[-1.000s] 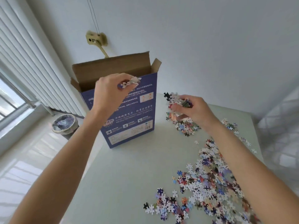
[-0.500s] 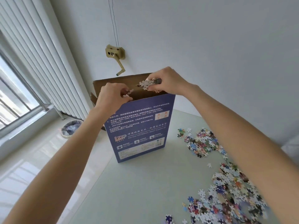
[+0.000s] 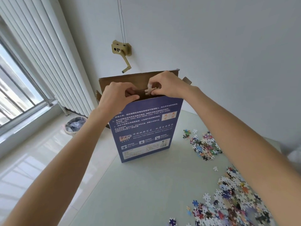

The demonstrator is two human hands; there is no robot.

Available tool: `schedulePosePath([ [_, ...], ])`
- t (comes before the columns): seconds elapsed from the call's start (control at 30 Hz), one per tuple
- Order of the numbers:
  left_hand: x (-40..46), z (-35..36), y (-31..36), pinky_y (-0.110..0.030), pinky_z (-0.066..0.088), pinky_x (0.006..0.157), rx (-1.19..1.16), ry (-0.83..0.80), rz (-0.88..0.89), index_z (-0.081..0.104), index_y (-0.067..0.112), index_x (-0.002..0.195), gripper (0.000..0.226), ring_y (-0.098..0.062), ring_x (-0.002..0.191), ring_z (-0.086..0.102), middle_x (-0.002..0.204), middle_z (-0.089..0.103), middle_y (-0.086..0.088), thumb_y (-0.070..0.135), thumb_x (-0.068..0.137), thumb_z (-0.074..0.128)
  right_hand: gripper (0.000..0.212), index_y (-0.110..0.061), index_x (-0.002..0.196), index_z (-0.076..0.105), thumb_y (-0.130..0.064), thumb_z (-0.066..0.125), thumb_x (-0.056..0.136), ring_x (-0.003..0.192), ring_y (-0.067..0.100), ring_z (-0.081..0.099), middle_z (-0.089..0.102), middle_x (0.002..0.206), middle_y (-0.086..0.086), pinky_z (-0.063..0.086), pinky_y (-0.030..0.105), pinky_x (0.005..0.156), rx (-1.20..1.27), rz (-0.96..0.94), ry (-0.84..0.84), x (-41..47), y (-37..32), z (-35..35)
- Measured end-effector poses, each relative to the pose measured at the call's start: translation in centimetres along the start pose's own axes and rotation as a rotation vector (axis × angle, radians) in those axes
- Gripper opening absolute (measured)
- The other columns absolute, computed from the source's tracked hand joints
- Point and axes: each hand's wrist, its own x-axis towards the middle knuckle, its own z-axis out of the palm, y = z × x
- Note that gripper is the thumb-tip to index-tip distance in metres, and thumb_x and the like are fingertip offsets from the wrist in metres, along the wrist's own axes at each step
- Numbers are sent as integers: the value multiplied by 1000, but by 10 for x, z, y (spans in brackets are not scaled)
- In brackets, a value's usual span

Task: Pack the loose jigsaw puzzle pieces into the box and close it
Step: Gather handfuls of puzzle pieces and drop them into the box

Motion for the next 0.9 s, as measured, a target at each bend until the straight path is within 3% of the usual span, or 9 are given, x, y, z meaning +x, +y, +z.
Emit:
schedulePosePath([
  [0.17,-3,6,4,-21,46,66,58,98,29,71,23,99,16,-6,72,59,84,70,6,30,90,59,11,-20,93,69,-27,63,86,85,13,61,68,95,-3,49,35,81,7,-6,72,-5,0,8],
  [0.27,-11,9,8,-26,50,60,115,246,160,71,23,95,19,-9,70,63,80,70,8,32,93,55,16,-20,99,68,-29,58,90,87,11,61,69,97,-4,50,38,81,-17,-23,204,-17,-8,8],
  [0.4,-34,17,20,-20,47,54,113,467,466,72,17,89,17,-9,73,62,79,70,5,22,93,56,20,-16,108,65,-21,55,92,74,11,63,69,88,-2,51,22,63,-146,-97,535,-69,-28,21],
  [0.5,-65,44,35,-20,47,56,23,451,564,73,12,90,16,-12,77,61,80,71,1,18,90,58,21,-12,107,66,-19,57,90,73,13,64,70,87,0,43,15,63,-200,-48,638,-133,-35,55],
  [0.6,-109,88,51,-19,48,57,-110,279,504,72,14,92,16,-11,77,61,83,70,3,18,90,57,15,-12,100,66,-11,61,86,68,16,64,70,82,0,48,22,55,-151,124,547,-208,-27,106],
  [0.7,-156,135,63,-24,51,63,-147,-13,348,69,21,100,17,-12,85,62,92,70,8,22,89,57,18,-12,102,67,-8,62,85,69,16,65,71,85,1,52,23,53,-50,353,362,-284,-13,156],
  [0.8,-201,180,66,-32,53,78,-166,-365,163,63,28,112,24,-12,95,60,101,67,10,25,89,57,21,-8,106,66,-7,62,86,77,16,66,70,93,5,44,15,65,25,607,216,-363,-4,203],
  [0.9,-243,216,66,-32,48,88,-133,-608,46,56,28,122,33,-13,100,58,111,63,6,29,89,57,25,-6,113,63,-10,59,88,98,20,61,65,108,7,40,18,81,64,828,144,-437,-3,242],
])
